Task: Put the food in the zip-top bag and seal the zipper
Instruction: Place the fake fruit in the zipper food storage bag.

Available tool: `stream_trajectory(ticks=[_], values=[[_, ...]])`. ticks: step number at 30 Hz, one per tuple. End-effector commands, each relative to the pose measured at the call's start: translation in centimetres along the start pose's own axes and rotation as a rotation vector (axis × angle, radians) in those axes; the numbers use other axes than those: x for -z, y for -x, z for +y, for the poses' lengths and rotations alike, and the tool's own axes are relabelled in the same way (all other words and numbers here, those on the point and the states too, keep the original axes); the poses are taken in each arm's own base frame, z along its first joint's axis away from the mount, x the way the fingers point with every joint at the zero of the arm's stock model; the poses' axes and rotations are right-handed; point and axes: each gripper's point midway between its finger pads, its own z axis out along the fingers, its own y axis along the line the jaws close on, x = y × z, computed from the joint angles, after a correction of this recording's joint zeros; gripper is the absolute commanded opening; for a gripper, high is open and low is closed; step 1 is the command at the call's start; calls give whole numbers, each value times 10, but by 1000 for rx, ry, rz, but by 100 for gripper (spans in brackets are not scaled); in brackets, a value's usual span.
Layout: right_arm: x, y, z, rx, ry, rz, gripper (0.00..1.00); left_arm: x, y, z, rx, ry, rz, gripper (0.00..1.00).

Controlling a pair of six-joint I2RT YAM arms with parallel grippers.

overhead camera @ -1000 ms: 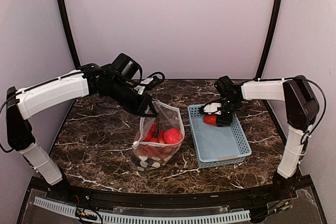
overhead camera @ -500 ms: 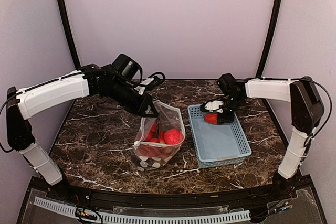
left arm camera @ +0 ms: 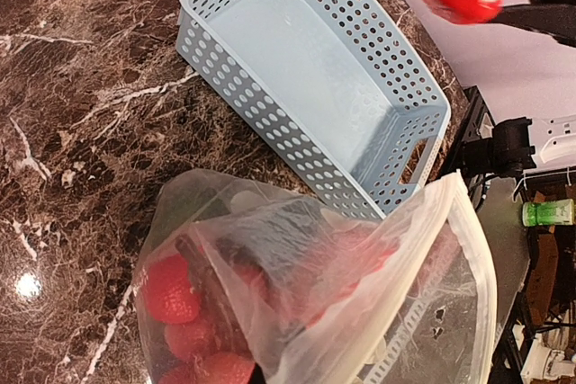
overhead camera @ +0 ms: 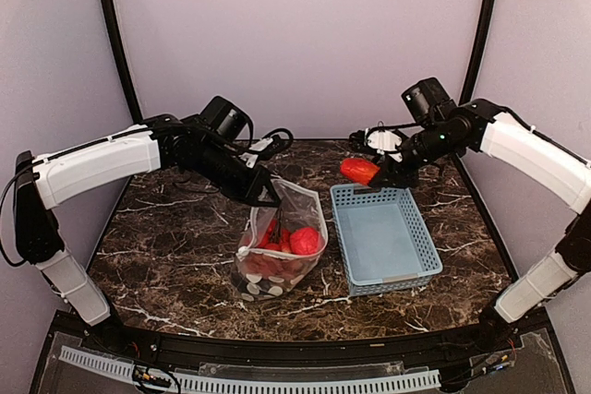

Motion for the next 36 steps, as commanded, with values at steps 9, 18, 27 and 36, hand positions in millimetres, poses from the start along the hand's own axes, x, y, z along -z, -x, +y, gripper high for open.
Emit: stream_trajectory(ticks=[9,18,27,36], values=[[49,129,76,103,285,-298,33,4,2,-5,-20,-9,11,1],[27,161,125,210,413,-302,33,7,-1,-5,-18,-9,13,1],[-2,176,141,237,527,-332,34,8,-1,-6,-19,-11,11,1],[-27,183,145,243,564,-365,36,19,2,-14,-30,-33,-16,1]])
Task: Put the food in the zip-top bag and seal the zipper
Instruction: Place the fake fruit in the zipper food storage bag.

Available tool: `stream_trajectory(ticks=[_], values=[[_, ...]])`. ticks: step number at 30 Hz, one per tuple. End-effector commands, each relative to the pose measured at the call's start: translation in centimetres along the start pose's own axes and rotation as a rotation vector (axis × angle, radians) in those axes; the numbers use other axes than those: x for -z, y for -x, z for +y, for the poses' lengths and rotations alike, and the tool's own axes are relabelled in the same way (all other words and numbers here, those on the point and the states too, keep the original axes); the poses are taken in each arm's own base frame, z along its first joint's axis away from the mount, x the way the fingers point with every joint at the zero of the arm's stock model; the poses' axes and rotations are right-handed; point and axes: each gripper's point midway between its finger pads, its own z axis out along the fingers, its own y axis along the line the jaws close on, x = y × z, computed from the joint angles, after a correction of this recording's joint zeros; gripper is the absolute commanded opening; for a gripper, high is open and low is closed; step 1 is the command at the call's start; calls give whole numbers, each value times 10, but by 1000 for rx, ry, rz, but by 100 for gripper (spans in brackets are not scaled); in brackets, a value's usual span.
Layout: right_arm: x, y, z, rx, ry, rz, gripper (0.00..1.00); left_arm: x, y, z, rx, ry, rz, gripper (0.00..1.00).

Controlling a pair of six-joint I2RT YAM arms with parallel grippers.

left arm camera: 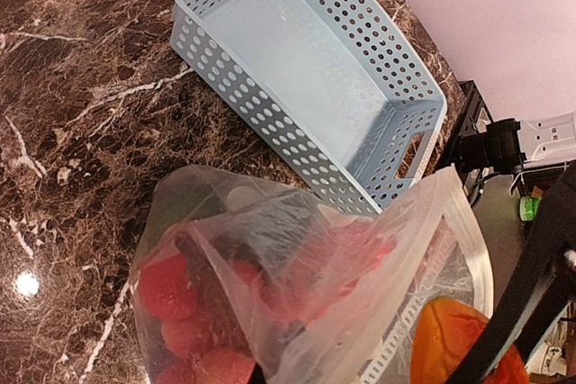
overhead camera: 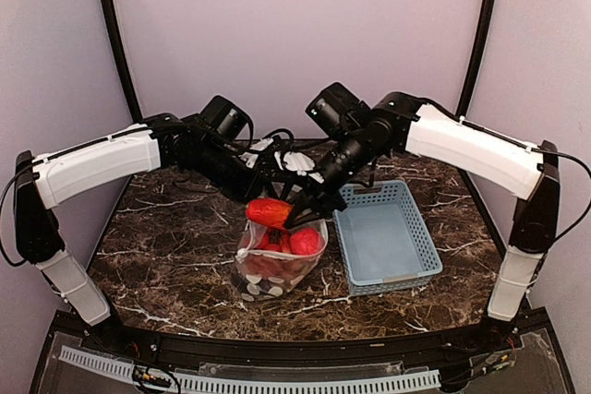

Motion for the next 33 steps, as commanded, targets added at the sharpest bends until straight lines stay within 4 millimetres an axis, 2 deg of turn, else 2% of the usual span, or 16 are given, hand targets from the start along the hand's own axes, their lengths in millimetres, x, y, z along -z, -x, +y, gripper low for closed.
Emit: stream_trajectory(ticks=[1,4,7,9,15,19,22,28,33], values=[[-9,16,-2,30,33,-74,36,19,4,-13,-26,-25,-32,1],[-16,15,-2,-1,72,-82,41,21,3,-14,-29,-27,-33,1],[-22,11,-1,-27,99,-71,55,22,3,-16,-31,-36,-37,1],[-20,11,-2,-32,96,-68,60,22,3,-17,-30,-47,-42,1],[19,36,11,12,64,-119,65,21,1,-16,-27,-46,-40,1],[36,40,29,25,66,-112,64,22,2,-15,-34,-41,-43,1],[36,28,48,36,86,-48,60,22,2,-14,-35,-36,-43,1],[7,-19,75,68,68,173,59,19,1,-12,-30,-32,-36,1],[-10,-35,85,105,38,272,59,19,2,-12,-27,-32,-37,1]])
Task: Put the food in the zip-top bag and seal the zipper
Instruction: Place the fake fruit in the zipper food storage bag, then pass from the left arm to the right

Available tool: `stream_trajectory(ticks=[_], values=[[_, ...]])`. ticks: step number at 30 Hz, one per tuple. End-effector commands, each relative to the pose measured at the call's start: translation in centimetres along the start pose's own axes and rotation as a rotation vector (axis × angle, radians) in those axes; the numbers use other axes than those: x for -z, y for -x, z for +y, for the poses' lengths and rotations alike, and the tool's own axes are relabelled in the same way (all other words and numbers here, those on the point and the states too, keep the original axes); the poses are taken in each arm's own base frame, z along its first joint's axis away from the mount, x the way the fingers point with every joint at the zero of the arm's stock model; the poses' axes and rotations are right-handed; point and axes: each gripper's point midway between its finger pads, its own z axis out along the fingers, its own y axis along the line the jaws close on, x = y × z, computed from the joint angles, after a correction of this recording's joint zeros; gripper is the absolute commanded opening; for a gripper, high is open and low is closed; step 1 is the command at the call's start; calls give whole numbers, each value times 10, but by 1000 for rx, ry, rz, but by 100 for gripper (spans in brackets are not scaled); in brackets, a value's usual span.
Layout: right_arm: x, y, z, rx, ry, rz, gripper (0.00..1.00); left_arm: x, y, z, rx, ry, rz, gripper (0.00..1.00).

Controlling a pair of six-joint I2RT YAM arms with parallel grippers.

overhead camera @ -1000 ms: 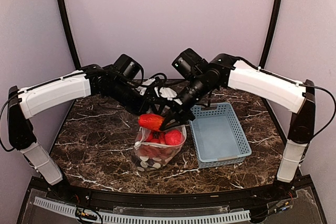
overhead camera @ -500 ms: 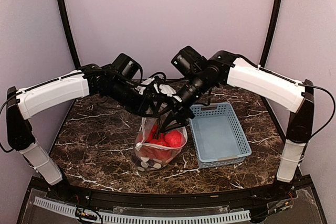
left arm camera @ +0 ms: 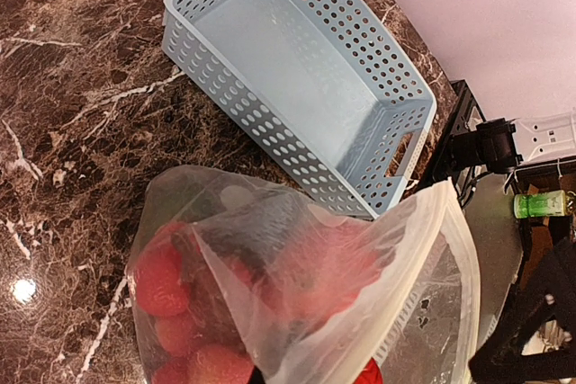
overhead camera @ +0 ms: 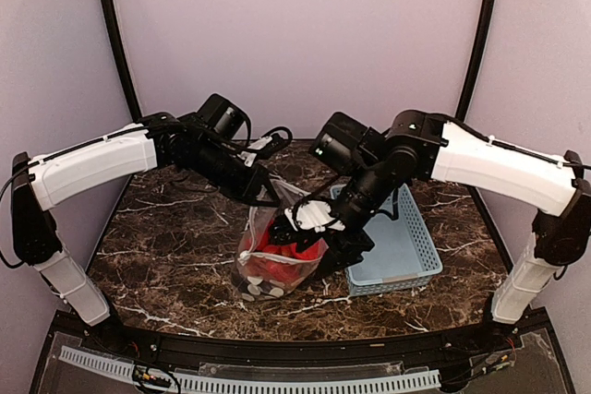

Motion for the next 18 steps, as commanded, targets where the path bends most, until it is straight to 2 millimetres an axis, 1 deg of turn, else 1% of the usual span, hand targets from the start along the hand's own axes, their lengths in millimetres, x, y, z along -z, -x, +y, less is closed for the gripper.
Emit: stream_trajectory(ticks=[1,6,9,10,12,15,17,18], values=[[-12,-19,-3,21,-74,130,59,12,2,-7,-21,-14,-26,1],[-20,-25,-15,24,-118,175,58,12,1,-7,-16,-16,-25,1],[-27,-30,-21,28,-136,206,51,12,0,-7,-16,-16,-23,1],[-29,-32,-22,30,-138,214,47,12,1,-7,-16,-15,-24,1],[-31,-34,-25,34,-148,229,32,12,1,-7,-16,-15,-25,1],[-30,-36,-32,45,-185,248,17,14,3,-8,-22,-15,-32,1],[-27,-32,-37,53,-210,250,6,16,7,-11,-31,-22,-44,1],[-24,-29,-40,57,-223,245,2,18,10,-12,-40,-20,-56,1]])
